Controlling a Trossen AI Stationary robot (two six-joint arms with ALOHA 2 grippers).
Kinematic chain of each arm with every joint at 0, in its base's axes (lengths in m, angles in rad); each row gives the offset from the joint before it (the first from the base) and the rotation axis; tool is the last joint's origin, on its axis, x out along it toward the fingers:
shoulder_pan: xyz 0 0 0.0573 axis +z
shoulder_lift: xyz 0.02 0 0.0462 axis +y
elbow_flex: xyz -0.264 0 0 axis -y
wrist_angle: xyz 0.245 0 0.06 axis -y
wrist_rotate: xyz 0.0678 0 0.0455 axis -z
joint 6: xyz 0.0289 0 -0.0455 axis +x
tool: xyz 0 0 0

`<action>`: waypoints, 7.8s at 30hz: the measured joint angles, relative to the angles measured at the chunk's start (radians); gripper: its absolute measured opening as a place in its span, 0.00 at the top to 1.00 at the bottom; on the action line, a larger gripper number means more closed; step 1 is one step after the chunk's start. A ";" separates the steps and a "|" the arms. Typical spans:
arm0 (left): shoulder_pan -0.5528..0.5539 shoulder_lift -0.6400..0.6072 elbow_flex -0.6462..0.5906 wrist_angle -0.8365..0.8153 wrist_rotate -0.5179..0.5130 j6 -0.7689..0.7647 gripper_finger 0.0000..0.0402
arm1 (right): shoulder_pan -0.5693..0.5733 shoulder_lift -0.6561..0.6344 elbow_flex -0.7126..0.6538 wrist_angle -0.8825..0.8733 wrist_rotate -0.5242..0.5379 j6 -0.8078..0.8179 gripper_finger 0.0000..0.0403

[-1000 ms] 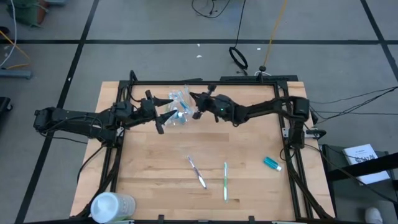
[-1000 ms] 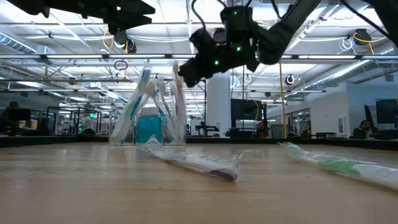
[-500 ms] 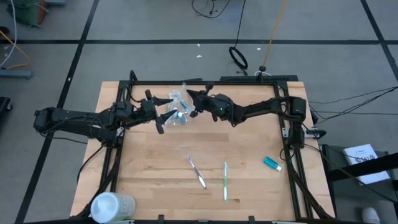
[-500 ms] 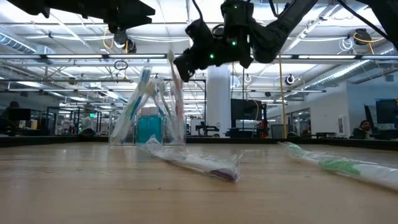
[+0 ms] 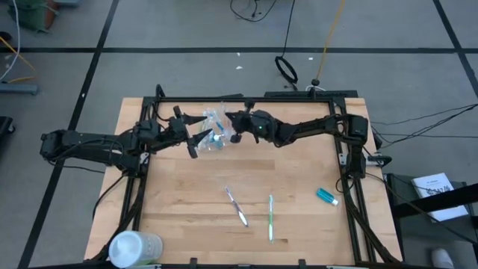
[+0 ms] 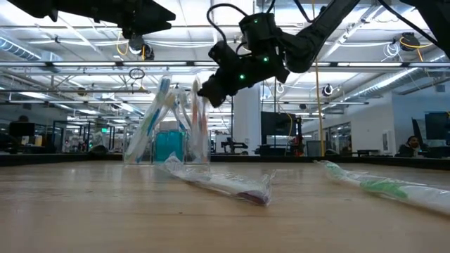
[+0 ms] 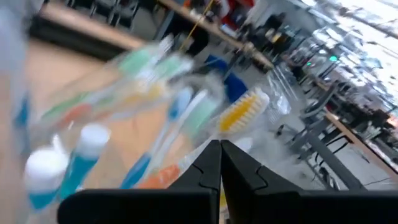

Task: Pick & Place toothbrushing station
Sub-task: Put the orange toothbrush into the transparent organizer, then put the violet toothbrush into the transparent organizer, then put the blue toothbrush into the transparent organizer

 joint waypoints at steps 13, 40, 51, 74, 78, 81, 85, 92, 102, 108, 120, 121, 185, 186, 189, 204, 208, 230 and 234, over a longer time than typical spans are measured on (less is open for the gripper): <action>0.000 0.000 0.000 -0.003 0.000 -0.059 0.43 | 0.055 0.000 0.000 -0.158 0.002 -0.199 1.00; -0.035 0.009 0.000 -0.154 0.032 -0.553 0.43 | 0.121 -0.185 -0.002 -0.659 0.132 0.010 0.74; -0.243 0.262 0.063 0.116 -0.047 -0.531 0.43 | 0.127 -0.545 -0.104 -0.900 0.135 0.202 0.77; -0.508 0.950 0.686 -0.858 0.005 -1.791 0.43 | 0.127 -1.074 -0.706 0.046 0.131 -0.130 0.78; -0.527 1.030 0.686 -0.854 0.006 -1.938 0.43 | 0.127 -1.067 -0.707 0.044 0.131 -0.120 0.78; -0.514 1.081 0.686 -0.841 -0.022 -1.989 0.43 | 0.127 -1.065 -0.707 0.039 0.131 -0.118 0.77; -0.476 1.108 0.690 -0.850 -0.002 -2.029 0.43 | 0.127 -1.064 -0.707 0.015 0.131 -0.117 0.78; -0.378 1.114 0.691 -0.949 0.057 -1.925 0.48 | 0.127 -1.065 -0.707 0.017 0.127 -0.122 0.77; -0.312 1.117 0.687 -0.948 0.057 -1.682 0.84 | 0.127 -1.065 -0.707 0.019 0.127 -0.122 0.77; -0.314 1.084 0.683 -0.953 -0.006 -1.579 0.98 | 0.127 -1.065 -0.707 0.017 0.127 -0.121 0.77; -0.325 0.708 0.683 -1.266 -0.677 -1.501 0.94 | 0.127 -1.064 -0.707 0.016 0.130 -0.091 0.78; -0.329 0.681 0.684 -1.281 -0.748 -1.484 0.96 | 0.127 -1.064 -0.707 0.016 0.130 -0.090 0.78; -0.050 0.751 0.535 -1.322 -0.606 -1.183 0.88 | 0.199 -0.967 -0.707 -0.352 -0.019 0.564 0.62; -0.050 0.751 0.542 -1.323 -0.599 -1.170 0.88 | 0.197 -0.952 -0.707 -0.334 -0.018 0.564 0.61; -0.050 0.752 0.560 -1.329 -0.589 -1.132 0.88 | 0.197 -0.916 -0.707 -0.282 -0.022 0.565 0.57; -0.012 0.745 0.610 -1.545 -0.441 -1.066 0.54 | 0.221 -0.911 -0.704 -0.341 -0.125 0.591 0.57; -0.023 0.681 0.610 -1.566 -0.439 -1.079 0.50 | 0.309 -0.938 -0.653 -0.542 -0.117 0.591 0.57; 0.030 0.554 0.610 -1.495 -0.411 -1.060 0.58 | 0.626 -0.955 -0.479 -1.802 -0.177 1.425 0.57; 0.070 0.549 0.610 -1.476 -0.452 -1.058 0.61 | 0.625 -0.955 -0.479 -1.855 -0.180 1.476 0.57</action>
